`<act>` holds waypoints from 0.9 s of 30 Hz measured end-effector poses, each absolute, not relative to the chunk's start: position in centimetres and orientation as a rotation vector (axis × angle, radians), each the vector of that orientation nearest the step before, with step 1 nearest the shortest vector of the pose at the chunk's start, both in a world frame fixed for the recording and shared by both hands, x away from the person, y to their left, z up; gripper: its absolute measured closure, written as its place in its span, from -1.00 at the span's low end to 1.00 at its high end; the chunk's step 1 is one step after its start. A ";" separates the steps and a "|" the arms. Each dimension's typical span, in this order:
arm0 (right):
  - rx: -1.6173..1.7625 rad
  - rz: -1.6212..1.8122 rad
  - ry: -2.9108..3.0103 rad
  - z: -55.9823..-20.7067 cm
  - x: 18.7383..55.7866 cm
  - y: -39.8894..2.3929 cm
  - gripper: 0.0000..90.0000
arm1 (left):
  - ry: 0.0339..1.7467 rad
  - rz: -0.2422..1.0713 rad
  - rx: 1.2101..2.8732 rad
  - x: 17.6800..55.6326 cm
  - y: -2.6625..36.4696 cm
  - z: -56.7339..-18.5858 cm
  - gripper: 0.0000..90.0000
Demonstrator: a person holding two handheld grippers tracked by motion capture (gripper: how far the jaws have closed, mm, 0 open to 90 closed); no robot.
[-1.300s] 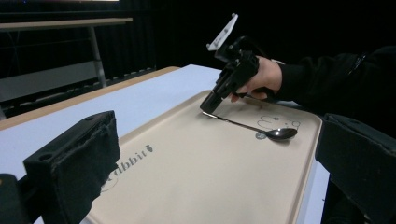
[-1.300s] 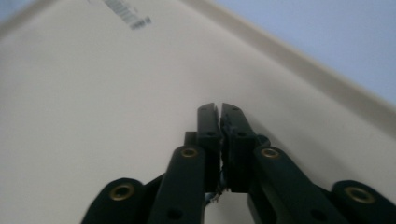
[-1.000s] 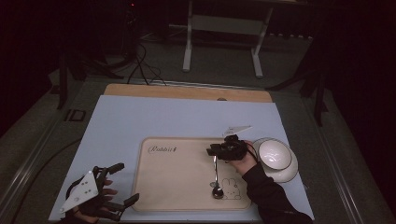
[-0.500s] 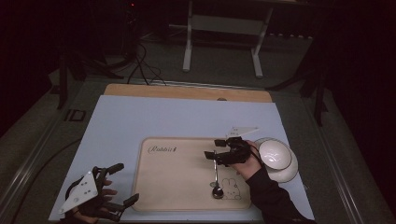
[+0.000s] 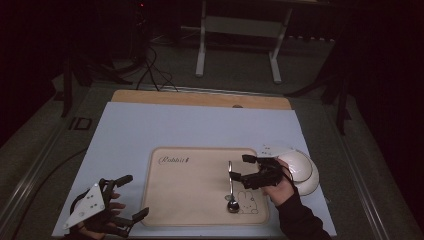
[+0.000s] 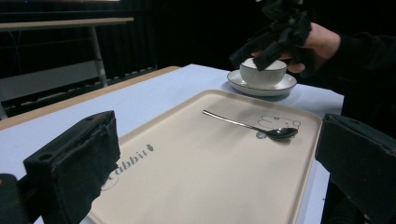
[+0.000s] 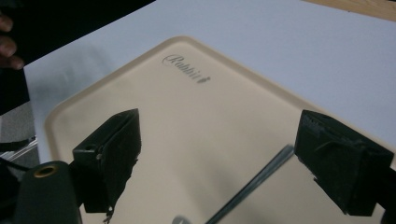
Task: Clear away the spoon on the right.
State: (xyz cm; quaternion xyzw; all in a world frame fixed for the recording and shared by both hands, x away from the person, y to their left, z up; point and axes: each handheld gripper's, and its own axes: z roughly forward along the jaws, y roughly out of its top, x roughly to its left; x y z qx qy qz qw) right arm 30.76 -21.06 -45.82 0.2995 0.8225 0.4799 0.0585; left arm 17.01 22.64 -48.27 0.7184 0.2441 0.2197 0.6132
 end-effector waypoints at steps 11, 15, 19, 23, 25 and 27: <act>0.905 1.454 2.420 -46.3 27.5 -23.9 -0.67 | 0.562 0.505 1.656 17.0 22.6 -48.3 -1.00; 0.914 1.481 2.400 -46.7 26.4 -25.3 -0.67 | 0.562 0.508 1.658 17.0 22.6 -48.3 -1.00; 0.917 1.446 2.389 -47.1 25.8 -25.9 -0.66 | 0.563 0.506 1.656 17.0 22.6 -48.3 -1.00; 0.925 1.404 2.384 -47.7 25.4 -26.4 -0.65 | 0.562 0.506 1.656 17.0 22.6 -48.3 -1.00; 0.932 1.409 2.381 -47.9 25.2 -26.7 -0.65 | 0.563 0.507 1.656 17.0 22.7 -48.3 -1.00; 0.934 1.390 2.374 -48.2 25.0 -27.0 -0.64 | 0.563 0.506 1.655 17.0 22.7 -48.3 -1.00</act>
